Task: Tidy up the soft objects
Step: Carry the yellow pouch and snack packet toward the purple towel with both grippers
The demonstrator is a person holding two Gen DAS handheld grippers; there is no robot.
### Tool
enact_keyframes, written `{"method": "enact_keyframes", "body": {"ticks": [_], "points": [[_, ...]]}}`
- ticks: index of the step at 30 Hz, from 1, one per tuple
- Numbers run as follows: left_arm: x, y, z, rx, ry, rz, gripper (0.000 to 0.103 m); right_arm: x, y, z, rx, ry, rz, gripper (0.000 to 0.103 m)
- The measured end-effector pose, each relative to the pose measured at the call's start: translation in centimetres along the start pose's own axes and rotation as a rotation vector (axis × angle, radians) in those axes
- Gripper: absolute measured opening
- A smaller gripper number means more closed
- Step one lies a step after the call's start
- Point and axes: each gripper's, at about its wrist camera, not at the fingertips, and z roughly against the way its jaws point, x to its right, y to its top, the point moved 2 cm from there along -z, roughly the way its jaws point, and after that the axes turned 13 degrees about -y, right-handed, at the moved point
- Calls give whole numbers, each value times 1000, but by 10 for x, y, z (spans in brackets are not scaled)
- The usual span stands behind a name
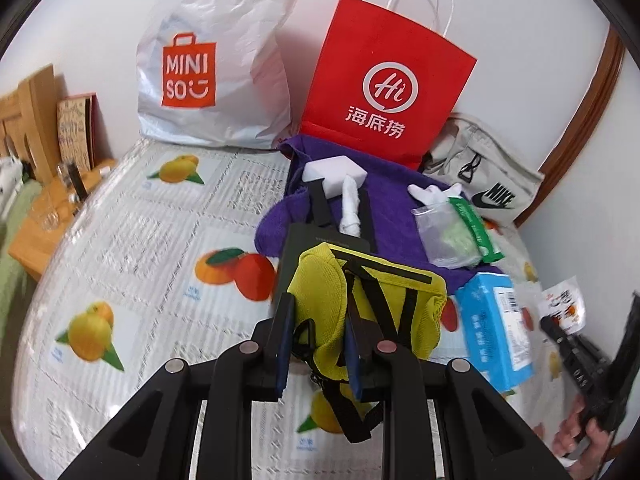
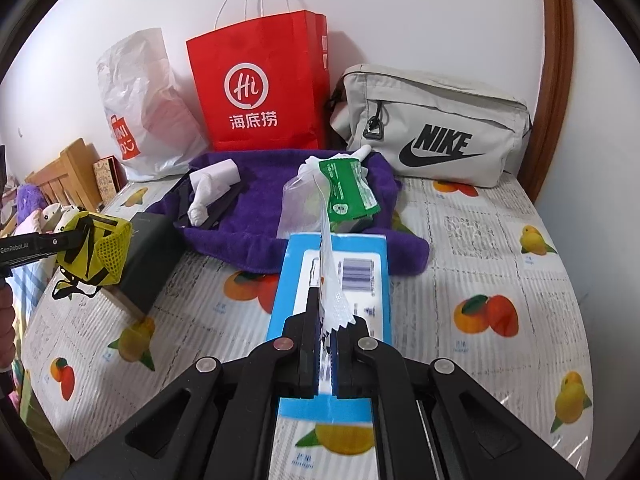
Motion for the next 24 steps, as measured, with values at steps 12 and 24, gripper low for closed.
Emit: {"method": "enact_keyframes", "body": {"ticks": [12, 24], "points": [[-2, 26, -21, -14, 58, -54, 22, -9, 27, -28, -11, -1, 20, 4], [-9, 52, -47, -21, 52, -40, 22, -19, 53, -62, -39, 27, 27, 4]]}}
